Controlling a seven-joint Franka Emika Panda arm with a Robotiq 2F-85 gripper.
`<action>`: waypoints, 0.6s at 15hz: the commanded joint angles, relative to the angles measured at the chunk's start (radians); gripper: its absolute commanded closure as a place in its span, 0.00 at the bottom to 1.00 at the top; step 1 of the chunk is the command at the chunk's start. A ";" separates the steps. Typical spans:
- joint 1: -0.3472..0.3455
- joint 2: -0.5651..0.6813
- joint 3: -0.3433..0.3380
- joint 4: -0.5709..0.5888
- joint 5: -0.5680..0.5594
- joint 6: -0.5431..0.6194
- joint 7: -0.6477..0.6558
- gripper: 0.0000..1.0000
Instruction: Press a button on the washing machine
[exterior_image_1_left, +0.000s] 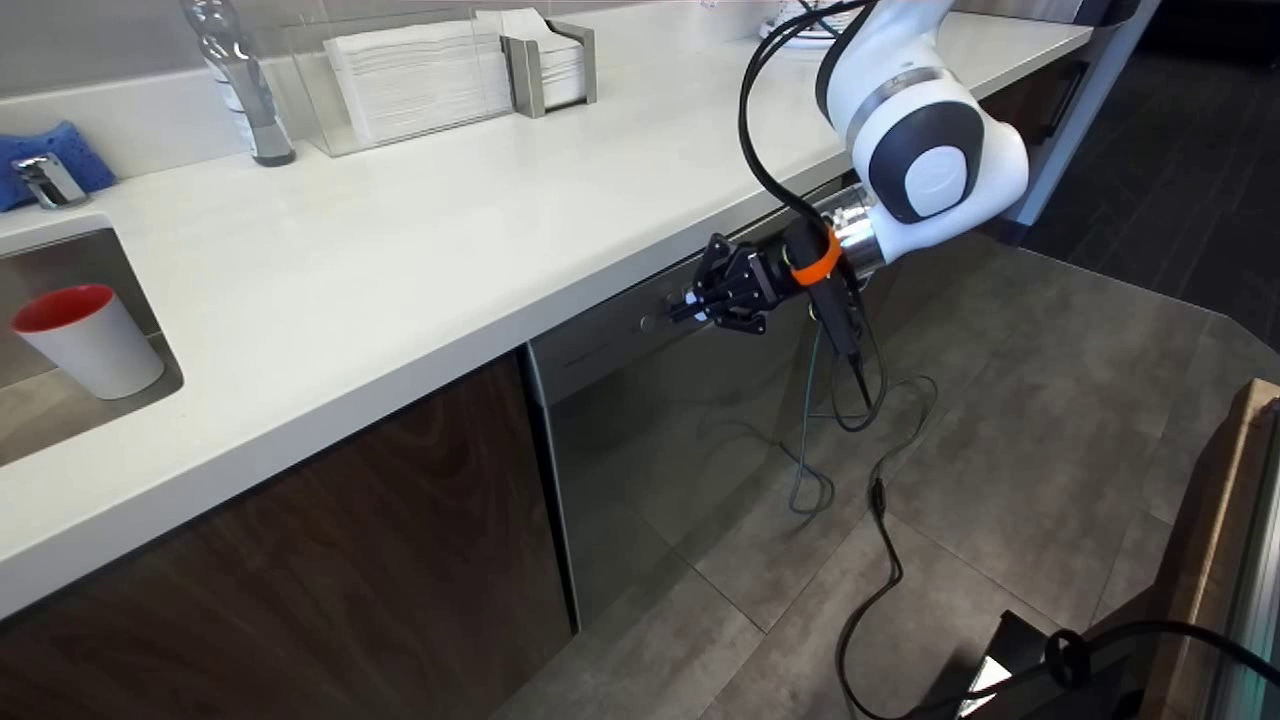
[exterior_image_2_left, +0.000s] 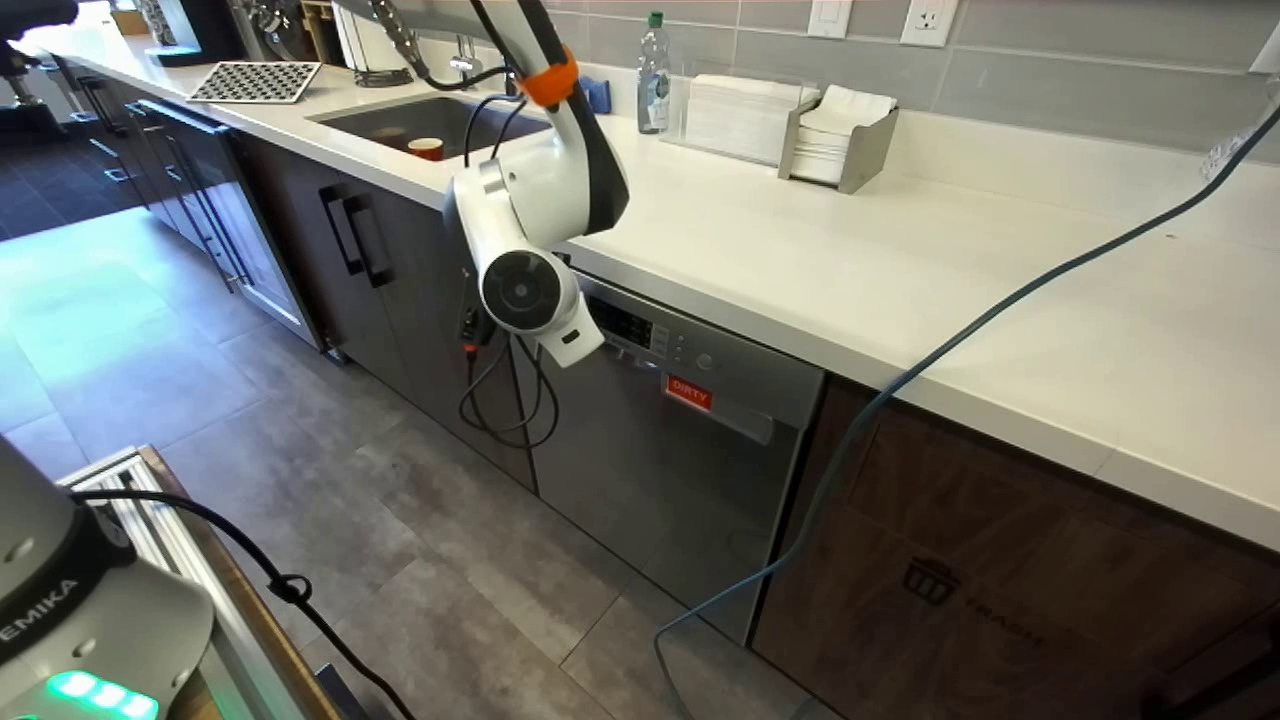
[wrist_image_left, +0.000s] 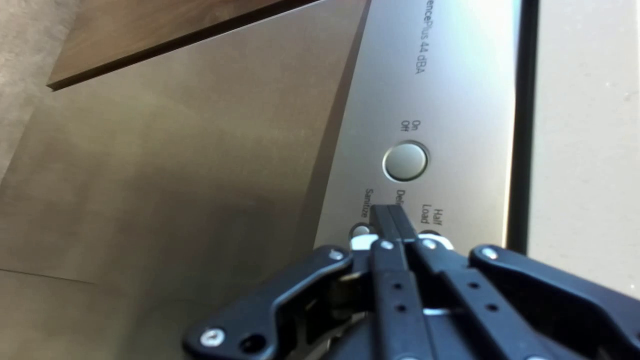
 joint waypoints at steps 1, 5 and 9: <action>0.025 0.012 -0.022 0.055 0.070 -0.007 -0.017 1.00; 0.026 0.015 -0.023 0.059 0.068 -0.007 -0.012 1.00; 0.024 0.017 -0.024 0.061 0.062 -0.008 -0.006 1.00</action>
